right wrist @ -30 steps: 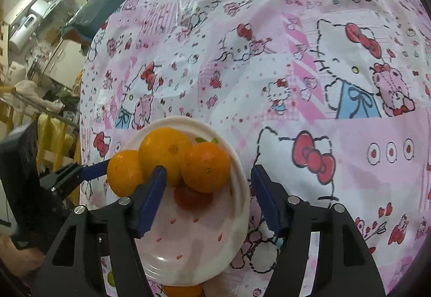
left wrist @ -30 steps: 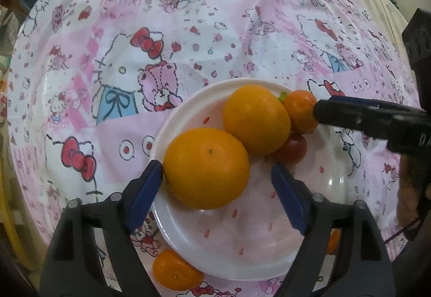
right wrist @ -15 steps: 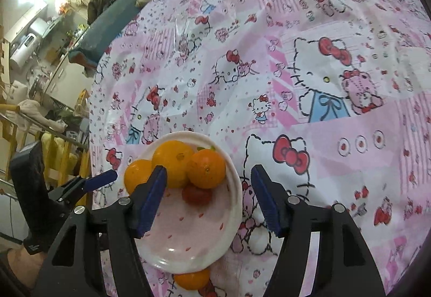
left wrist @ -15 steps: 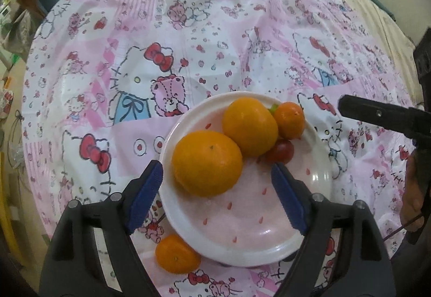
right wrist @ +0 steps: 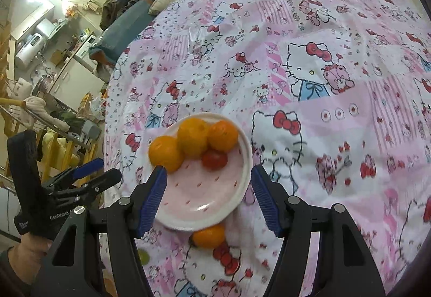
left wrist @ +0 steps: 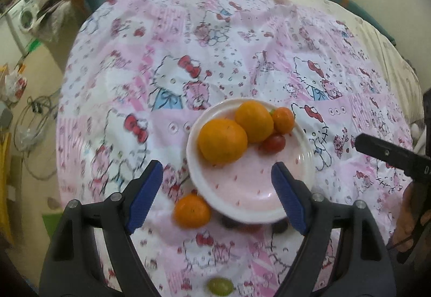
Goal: Organize fruits
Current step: 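Lift both open tools away from the plate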
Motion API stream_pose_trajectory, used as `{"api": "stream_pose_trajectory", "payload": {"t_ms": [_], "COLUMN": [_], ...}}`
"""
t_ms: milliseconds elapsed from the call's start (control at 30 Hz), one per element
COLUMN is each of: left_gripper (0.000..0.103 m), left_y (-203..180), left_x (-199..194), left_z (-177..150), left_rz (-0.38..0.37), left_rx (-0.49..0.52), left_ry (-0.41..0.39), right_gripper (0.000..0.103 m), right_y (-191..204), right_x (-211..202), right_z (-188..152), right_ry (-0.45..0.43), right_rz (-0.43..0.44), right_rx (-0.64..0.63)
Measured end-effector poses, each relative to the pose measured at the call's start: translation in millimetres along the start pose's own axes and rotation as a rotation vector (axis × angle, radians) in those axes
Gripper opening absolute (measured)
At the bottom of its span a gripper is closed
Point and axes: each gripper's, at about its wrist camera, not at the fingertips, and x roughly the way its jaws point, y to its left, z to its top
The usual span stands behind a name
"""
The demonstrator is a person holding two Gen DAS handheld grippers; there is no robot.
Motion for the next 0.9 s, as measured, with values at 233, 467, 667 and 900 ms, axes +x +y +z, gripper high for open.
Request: {"api": "stream_pose_trajectory", "payload": {"t_ms": [233, 467, 667, 900], "left_gripper": [0.080, 0.080, 0.079, 0.077], "left_y": [22.5, 17.2, -4.0, -8.9], "left_x": [-8.8, -0.4, 14.6, 21.1], "left_z": [-30.1, -51.8, -63.8, -64.2], "left_rz": [0.034, 0.035, 0.017, 0.026], "left_rx": [-0.073, -0.055, 0.009, 0.016], "left_ry": [0.057, 0.101, 0.150, 0.164], "right_gripper": [0.069, 0.070, 0.070, 0.070], "right_y": [-5.6, -20.8, -33.7, -28.5], "right_x": [-18.1, -22.0, -12.4, 8.3], "right_z": [-33.9, -56.6, -60.3, -64.7], "right_ry": [0.000, 0.013, 0.052, 0.124], "right_rz": [-0.017, -0.030, -0.059, -0.070], "right_rx": [0.064, 0.141, 0.168, 0.143]}}
